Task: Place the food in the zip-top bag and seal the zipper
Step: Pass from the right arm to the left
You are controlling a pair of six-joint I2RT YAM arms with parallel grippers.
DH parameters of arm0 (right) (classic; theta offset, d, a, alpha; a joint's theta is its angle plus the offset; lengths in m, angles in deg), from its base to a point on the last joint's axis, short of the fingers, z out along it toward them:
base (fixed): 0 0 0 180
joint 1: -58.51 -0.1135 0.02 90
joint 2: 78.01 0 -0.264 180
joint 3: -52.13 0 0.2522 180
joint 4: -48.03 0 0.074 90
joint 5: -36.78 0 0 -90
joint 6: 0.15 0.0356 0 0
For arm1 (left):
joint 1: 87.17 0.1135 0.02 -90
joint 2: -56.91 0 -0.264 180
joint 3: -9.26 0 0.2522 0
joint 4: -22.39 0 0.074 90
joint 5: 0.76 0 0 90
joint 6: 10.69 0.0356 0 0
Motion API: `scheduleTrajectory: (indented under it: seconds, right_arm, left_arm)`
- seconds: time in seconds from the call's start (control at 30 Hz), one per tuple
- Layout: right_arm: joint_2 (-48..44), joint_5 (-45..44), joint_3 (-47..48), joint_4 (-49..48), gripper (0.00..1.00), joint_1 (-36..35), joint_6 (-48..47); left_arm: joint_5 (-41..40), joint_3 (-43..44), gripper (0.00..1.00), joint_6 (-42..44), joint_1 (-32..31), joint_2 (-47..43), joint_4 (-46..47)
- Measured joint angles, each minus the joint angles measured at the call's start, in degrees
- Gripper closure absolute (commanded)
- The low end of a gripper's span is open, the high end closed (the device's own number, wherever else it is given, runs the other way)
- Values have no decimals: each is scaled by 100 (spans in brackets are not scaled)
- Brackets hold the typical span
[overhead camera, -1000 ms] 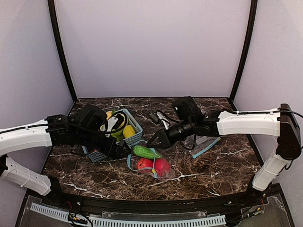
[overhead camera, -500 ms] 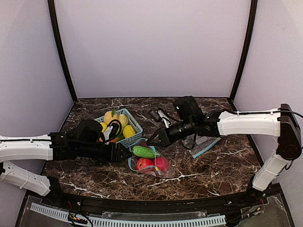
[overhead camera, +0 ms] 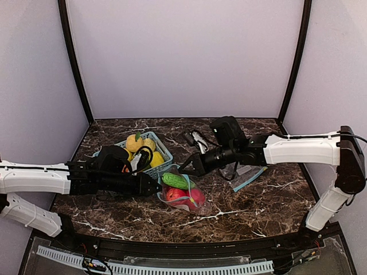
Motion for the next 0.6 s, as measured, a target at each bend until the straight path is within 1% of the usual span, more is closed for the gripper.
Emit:
scheduleTrajectory:
  seconds: [0.07,0.17,0.3,0.4,0.6]
  right_arm:
    - [0,-111,0,15,94,0,-9]
    - [0,-315,17,81,84,-11,-31]
    - [0,-684,175,284,58,-111,-160]
    - [2,-920,330,400,43,-229,-273]
    - [188,-1316,780,592,24,-448,-470]
  left_arm:
    - [39,-17,99,9,0,0,50]
    - [57,-63,99,35,0,0,107]
    - [55,-72,99,70,0,0,210]
    - [35,-72,99,114,0,0,260]
    - [26,-72,99,188,0,0,269]
